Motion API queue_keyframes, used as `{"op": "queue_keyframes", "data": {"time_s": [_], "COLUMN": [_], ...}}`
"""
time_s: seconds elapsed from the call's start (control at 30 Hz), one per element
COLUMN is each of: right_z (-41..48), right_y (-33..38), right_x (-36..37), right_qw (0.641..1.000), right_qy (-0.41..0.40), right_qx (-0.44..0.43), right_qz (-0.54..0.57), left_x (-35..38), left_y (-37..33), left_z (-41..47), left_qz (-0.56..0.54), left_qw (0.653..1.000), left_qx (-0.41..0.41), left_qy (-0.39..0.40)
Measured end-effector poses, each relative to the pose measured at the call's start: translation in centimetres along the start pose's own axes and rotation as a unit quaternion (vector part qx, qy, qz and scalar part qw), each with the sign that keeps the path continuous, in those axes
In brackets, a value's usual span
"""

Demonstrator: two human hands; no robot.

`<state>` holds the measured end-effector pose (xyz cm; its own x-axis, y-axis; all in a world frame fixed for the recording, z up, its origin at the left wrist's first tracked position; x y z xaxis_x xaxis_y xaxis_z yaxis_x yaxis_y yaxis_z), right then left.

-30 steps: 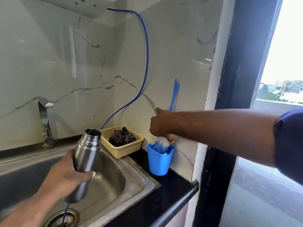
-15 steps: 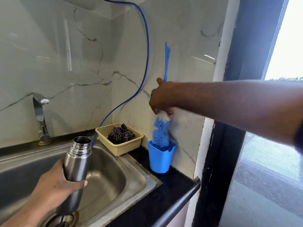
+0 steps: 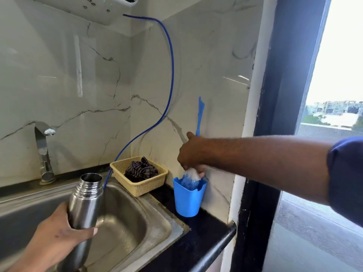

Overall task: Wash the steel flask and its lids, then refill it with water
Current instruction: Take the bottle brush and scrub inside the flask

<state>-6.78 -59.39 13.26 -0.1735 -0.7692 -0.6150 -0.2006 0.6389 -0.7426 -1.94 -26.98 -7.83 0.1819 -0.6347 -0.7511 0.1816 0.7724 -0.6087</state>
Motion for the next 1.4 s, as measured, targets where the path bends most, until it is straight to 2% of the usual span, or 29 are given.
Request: {"op": "queue_keyframes", "data": {"time_s": [0.33, 0.5, 0.67, 0.8, 0.9, 1.4], "right_z": [-2.9, -5.2, -6.7, -6.4, -6.1, -5.9], "right_y": [-4.5, -6.1, -7.0, -6.5, -5.9, -5.8], "right_x": [-4.1, -5.5, -6.2, -5.5, -4.8, -4.1], "right_qw": [0.999, 0.997, 0.996, 0.996, 0.997, 0.994], "right_qy": [-0.010, -0.024, -0.049, -0.048, -0.036, -0.088], "right_qx": [0.045, 0.067, 0.079, 0.073, 0.070, 0.069], "right_qz": [-0.018, -0.018, 0.004, 0.009, 0.002, -0.002], "left_x": [-0.1, 1.4, 0.0, -0.7, -0.8, -0.9], "left_y": [0.6, 3.7, 1.0, -0.5, -0.9, -0.6], "left_z": [0.4, 2.5, 0.6, -0.4, -0.6, -0.6], "left_qz": [-0.002, 0.008, 0.001, 0.006, 0.011, 0.024], "left_qw": [1.000, 0.999, 1.000, 1.000, 1.000, 0.999], "left_qx": [-0.019, -0.025, -0.024, -0.006, -0.022, -0.022], "left_qy": [0.019, 0.028, 0.018, 0.007, -0.004, -0.001]}}
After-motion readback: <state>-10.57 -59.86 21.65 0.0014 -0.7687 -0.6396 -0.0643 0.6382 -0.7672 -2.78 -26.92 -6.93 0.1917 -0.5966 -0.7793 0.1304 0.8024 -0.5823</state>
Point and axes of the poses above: each hand's wrist, its own z-axis towards the middle knuckle, its own x-axis out of the palm, y = z × x, the point moved 1 cm from there along z, towards the middle knuckle, and after that the axes turned 13 degrees about z, right-handed, at the moved point
